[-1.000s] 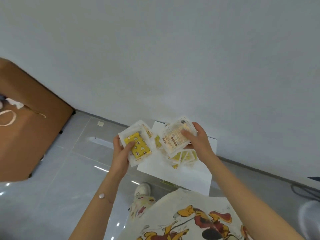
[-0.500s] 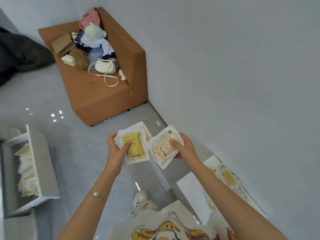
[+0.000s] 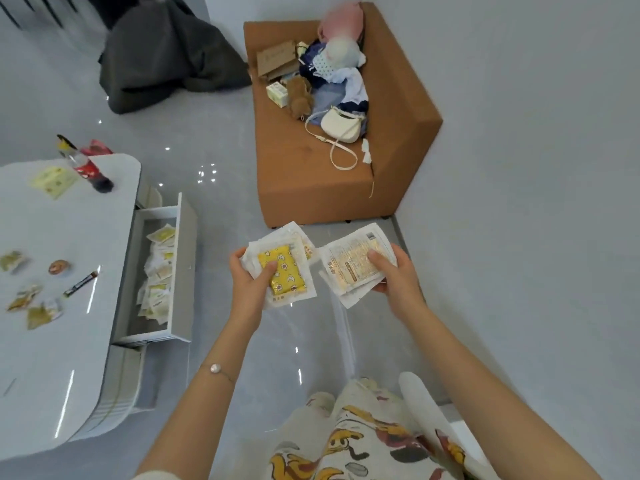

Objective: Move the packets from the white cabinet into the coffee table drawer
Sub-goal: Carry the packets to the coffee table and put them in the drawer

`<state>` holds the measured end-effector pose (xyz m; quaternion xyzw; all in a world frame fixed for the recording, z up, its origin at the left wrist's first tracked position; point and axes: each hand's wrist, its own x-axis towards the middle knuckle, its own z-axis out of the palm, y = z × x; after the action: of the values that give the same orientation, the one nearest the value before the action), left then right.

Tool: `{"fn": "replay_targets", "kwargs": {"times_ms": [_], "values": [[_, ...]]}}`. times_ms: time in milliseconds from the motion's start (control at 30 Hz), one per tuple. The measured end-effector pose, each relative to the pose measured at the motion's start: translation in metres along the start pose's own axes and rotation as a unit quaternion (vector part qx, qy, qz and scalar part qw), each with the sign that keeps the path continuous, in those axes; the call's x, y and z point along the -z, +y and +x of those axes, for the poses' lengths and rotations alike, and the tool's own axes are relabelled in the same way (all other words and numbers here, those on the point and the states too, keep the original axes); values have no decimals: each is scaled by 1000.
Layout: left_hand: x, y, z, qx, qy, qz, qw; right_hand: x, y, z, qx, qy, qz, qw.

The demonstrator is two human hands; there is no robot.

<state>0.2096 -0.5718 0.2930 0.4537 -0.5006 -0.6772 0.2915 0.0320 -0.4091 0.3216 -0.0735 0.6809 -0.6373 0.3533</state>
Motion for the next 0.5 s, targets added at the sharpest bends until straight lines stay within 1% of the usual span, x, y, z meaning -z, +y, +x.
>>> {"fn": "replay_targets", "kwargs": {"times_ms": [267, 500], "values": [[42, 11, 64, 1, 123, -51, 991, -82, -22, 105, -23, -101, -37, 994], [45, 30, 138, 9, 203, -105, 973, -144, -51, 198, -7, -196, -113, 974]]}}
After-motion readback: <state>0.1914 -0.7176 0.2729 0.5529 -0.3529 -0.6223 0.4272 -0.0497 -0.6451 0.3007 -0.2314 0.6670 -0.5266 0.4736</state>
